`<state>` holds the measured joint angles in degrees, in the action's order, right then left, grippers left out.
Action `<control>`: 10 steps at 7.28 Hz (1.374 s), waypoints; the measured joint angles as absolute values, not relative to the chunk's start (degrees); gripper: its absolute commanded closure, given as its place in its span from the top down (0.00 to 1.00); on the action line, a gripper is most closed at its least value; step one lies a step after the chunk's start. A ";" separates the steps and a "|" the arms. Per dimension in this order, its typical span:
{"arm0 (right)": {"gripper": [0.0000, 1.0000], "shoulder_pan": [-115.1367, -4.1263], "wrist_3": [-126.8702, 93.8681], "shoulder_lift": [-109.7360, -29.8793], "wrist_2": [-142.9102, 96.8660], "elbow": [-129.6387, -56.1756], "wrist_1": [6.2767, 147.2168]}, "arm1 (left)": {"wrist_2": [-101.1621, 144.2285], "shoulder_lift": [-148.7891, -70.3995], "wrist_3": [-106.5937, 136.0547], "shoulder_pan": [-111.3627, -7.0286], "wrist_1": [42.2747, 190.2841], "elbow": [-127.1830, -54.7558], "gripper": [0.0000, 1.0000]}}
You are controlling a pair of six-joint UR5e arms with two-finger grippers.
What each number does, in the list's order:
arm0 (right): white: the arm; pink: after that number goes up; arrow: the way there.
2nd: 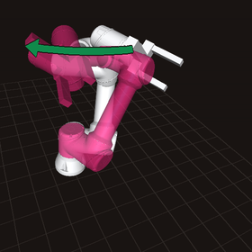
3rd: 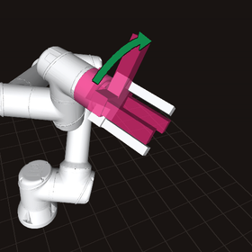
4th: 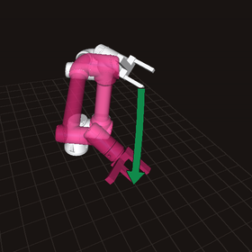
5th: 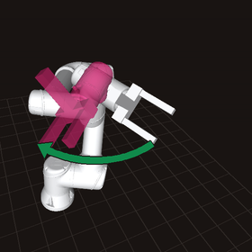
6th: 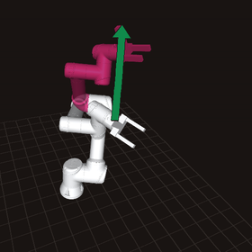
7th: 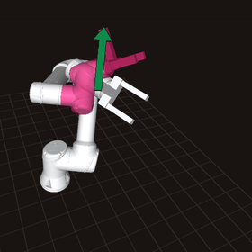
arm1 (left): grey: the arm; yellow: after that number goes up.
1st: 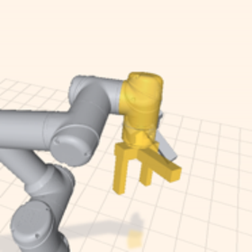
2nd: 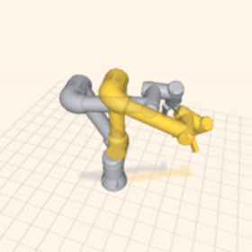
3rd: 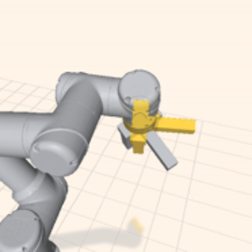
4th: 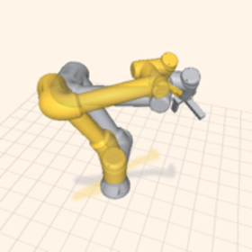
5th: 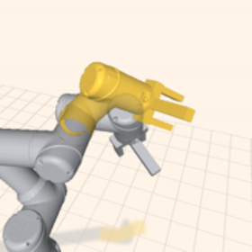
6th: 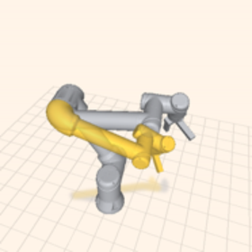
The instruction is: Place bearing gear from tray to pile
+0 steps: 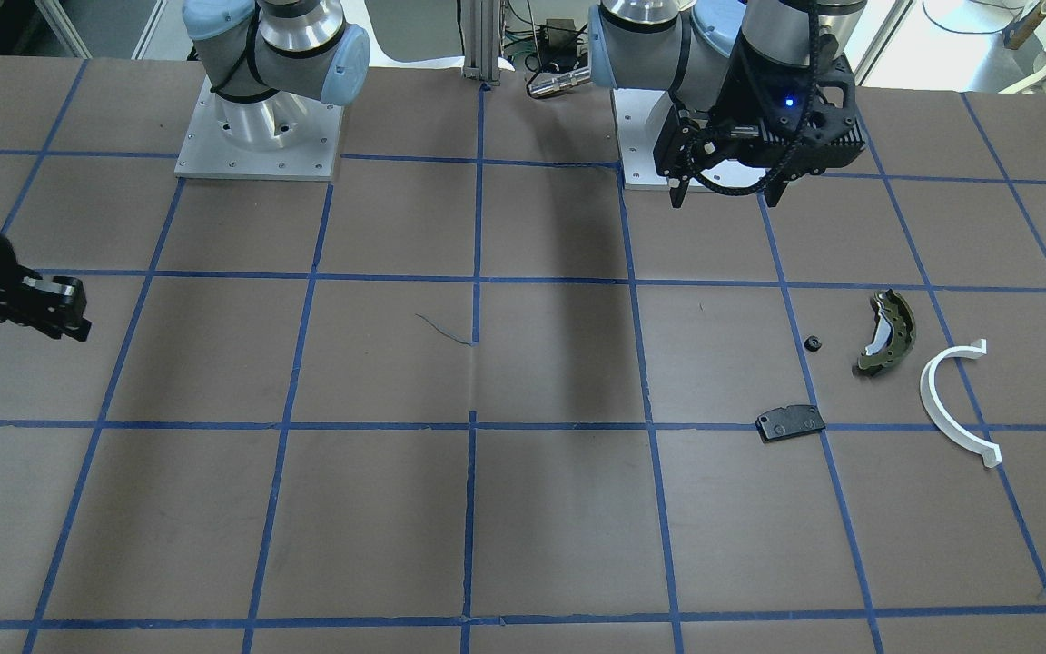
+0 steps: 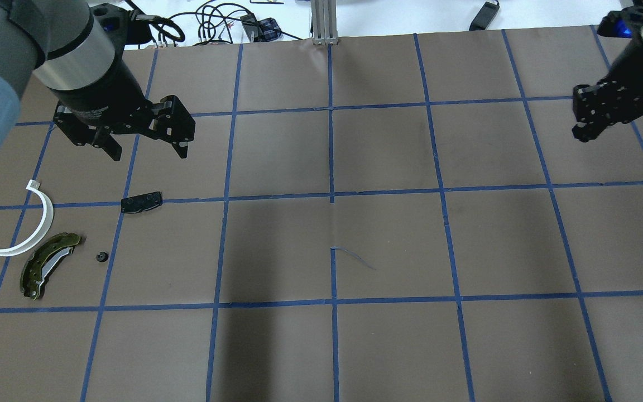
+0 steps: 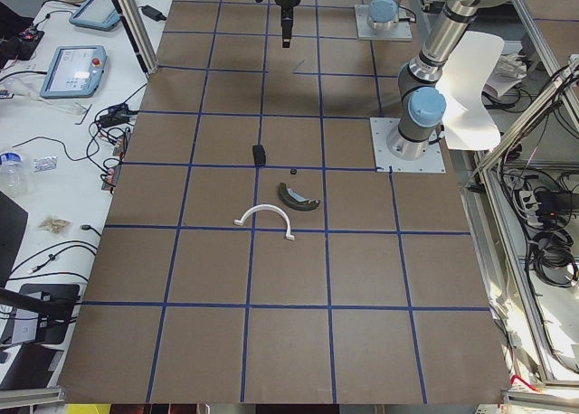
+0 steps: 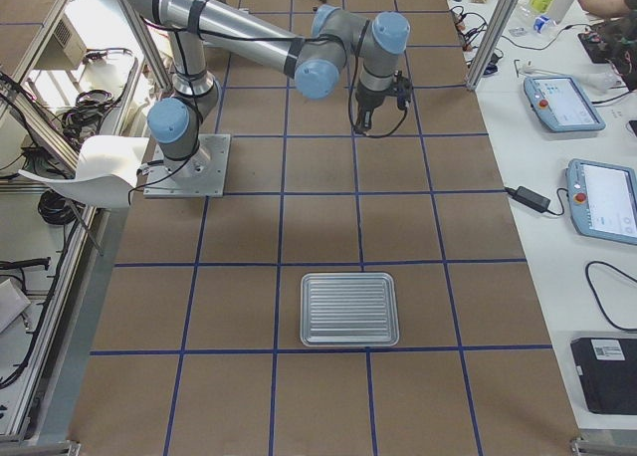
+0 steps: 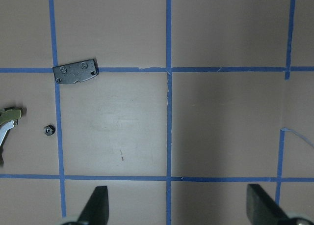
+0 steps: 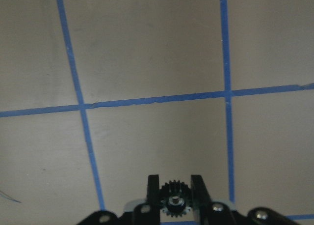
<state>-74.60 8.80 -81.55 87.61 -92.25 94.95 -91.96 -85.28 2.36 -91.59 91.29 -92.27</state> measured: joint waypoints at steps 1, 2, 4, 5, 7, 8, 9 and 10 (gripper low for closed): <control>0.00 -80.07 0.69 -82.05 87.58 -92.67 95.01 | -91.90 -85.20 2.50 -91.51 91.23 -92.32 1.00; 0.00 -85.92 -7.90 -81.77 87.56 -92.85 95.11 | -91.82 -85.28 2.97 -91.43 90.94 -92.28 1.00; 0.00 -95.57 -19.18 -79.36 85.55 -93.19 98.36 | -91.65 -85.36 4.12 -90.92 90.24 -92.03 1.00; 0.00 -99.46 -24.68 -77.56 84.36 -93.48 101.55 | -91.60 -85.30 4.56 -90.79 90.15 -92.09 1.00; 0.00 -106.16 -35.05 -73.43 83.57 -94.62 109.38 | -91.58 -85.20 4.50 -90.72 90.10 -92.17 1.00; 0.00 -109.16 -39.51 -70.85 83.50 -95.29 113.87 | -91.62 -85.18 4.35 -90.71 90.05 -92.19 1.00; 0.05 -111.92 -43.61 -68.11 83.45 -95.77 118.10 | -91.73 -85.17 4.22 -90.70 89.89 -92.22 1.00; 0.06 -114.09 -47.06 -65.90 83.40 -96.05 120.50 | -91.81 -85.17 4.17 -90.70 89.70 -92.28 1.00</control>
